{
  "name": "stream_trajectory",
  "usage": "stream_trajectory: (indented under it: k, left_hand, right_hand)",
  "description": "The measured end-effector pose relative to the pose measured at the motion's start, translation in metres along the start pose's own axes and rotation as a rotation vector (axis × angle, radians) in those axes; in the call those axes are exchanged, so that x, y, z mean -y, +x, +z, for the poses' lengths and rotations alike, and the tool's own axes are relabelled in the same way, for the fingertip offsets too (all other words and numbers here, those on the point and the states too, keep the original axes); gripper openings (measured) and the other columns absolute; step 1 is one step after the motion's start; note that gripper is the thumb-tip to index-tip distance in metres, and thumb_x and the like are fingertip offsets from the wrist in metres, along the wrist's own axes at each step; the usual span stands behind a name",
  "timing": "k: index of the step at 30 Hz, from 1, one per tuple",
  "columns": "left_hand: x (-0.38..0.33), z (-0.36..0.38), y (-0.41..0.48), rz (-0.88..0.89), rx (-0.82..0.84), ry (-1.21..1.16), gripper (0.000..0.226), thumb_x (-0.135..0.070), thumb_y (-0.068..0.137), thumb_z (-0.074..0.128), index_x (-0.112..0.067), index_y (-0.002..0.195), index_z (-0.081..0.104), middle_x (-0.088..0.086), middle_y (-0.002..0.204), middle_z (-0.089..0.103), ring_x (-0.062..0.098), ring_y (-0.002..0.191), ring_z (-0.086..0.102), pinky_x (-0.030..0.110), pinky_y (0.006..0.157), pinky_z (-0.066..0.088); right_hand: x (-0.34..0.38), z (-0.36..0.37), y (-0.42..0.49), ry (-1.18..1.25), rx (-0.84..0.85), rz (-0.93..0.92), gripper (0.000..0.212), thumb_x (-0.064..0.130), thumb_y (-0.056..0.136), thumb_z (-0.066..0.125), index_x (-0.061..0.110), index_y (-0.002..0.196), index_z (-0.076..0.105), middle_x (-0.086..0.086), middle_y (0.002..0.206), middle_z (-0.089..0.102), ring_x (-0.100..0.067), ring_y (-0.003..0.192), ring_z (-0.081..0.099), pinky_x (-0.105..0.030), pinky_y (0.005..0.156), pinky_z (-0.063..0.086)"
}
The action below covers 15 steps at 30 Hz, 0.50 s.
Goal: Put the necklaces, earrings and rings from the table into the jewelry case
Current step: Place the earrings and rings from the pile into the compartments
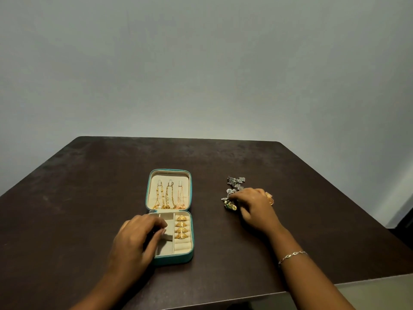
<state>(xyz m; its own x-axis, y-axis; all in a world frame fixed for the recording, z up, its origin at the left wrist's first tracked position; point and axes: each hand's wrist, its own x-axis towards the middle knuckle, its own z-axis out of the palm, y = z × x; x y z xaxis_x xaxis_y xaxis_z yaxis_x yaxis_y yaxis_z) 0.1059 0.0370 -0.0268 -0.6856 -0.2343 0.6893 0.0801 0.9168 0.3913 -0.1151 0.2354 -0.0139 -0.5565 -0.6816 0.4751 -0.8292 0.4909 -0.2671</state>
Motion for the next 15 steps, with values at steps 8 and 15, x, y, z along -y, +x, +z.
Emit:
stream_trajectory:
  k: [8, 15]
  left_hand:
    - [0.001, 0.000, -0.001, -0.010, 0.020, 0.002, 0.019, -0.034, 0.081, 0.044, -0.025, 0.085, 0.060, -0.020, 0.083, 0.055, -0.002, 0.079, 0.048, 0.017, 0.064, 0.041]
    - [-0.003, -0.001, 0.000, -0.012, 0.001, -0.004, 0.021, -0.033, 0.081, 0.044, -0.022, 0.083, 0.061, -0.018, 0.082, 0.056, -0.001, 0.078, 0.048, 0.017, 0.064, 0.041]
  right_hand:
    - [0.003, 0.003, -0.005, 0.024, 0.056, -0.068, 0.038, 0.038, 0.072, 0.039, 0.021, 0.096, 0.065, 0.006, 0.094, 0.062, -0.015, 0.094, 0.054, -0.030, 0.077, 0.030]
    - [-0.008, -0.009, -0.006, 0.215, -0.192, 0.213, 0.008, 0.016, 0.075, 0.056, 0.017, 0.081, 0.062, 0.018, 0.075, 0.054, -0.015, 0.081, 0.053, -0.036, 0.077, 0.040]
